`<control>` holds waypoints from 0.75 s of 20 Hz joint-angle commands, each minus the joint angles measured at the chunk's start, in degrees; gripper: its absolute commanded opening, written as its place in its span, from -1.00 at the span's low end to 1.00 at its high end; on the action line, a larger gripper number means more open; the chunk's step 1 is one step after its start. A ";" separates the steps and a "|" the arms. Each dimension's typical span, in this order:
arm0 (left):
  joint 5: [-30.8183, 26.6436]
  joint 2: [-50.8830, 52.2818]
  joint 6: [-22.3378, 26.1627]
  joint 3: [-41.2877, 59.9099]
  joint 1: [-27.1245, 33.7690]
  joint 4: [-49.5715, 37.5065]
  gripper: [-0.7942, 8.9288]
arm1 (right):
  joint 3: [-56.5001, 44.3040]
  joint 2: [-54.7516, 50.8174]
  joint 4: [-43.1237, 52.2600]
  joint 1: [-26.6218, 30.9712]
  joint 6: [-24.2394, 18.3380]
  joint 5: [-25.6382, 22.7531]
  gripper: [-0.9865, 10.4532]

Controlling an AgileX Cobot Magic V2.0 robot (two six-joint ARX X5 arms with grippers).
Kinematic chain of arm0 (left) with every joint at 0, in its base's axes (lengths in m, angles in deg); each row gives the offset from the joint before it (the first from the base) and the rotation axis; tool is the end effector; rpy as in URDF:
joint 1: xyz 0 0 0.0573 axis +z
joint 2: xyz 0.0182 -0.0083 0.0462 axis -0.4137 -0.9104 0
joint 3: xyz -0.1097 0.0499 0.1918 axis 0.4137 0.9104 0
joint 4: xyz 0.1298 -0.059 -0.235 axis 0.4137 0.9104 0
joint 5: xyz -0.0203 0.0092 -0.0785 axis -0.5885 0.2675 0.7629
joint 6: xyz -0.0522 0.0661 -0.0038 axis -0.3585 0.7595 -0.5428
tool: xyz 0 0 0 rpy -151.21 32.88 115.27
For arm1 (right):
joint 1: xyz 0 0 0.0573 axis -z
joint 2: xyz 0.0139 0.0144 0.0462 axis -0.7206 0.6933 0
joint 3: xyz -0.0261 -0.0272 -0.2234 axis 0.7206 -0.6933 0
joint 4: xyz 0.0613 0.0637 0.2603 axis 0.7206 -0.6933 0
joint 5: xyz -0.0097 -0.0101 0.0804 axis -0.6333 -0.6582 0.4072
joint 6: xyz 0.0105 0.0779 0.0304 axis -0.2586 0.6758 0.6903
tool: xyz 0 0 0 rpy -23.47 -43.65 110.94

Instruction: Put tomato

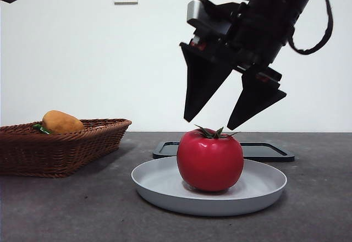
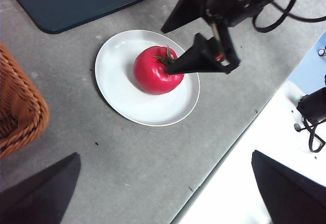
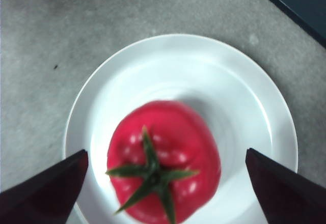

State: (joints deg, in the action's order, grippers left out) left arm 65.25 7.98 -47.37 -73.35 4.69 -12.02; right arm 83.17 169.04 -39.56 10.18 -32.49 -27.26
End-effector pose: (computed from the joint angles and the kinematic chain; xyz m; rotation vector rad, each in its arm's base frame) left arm 0.1904 -0.1087 0.2898 0.0022 0.7842 -0.9006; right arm 0.2736 0.2188 0.1429 -0.2094 1.0468 0.7862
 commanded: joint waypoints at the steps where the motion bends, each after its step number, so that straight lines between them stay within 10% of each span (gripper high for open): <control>1: 0.33 -0.28 0.72 -0.98 -0.20 -0.63 0.26 | 0.98 1.92 0.72 -0.76 -0.24 -0.24 0.04; 15: 0.33 -0.28 0.72 -0.98 -0.20 -0.63 0.26 | 0.96 9.97 2.21 -1.97 0.20 -0.44 -0.02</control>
State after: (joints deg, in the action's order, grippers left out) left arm 65.28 8.00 -47.37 -73.35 4.69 -12.02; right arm 83.17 177.98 -37.84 8.76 -32.42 -27.59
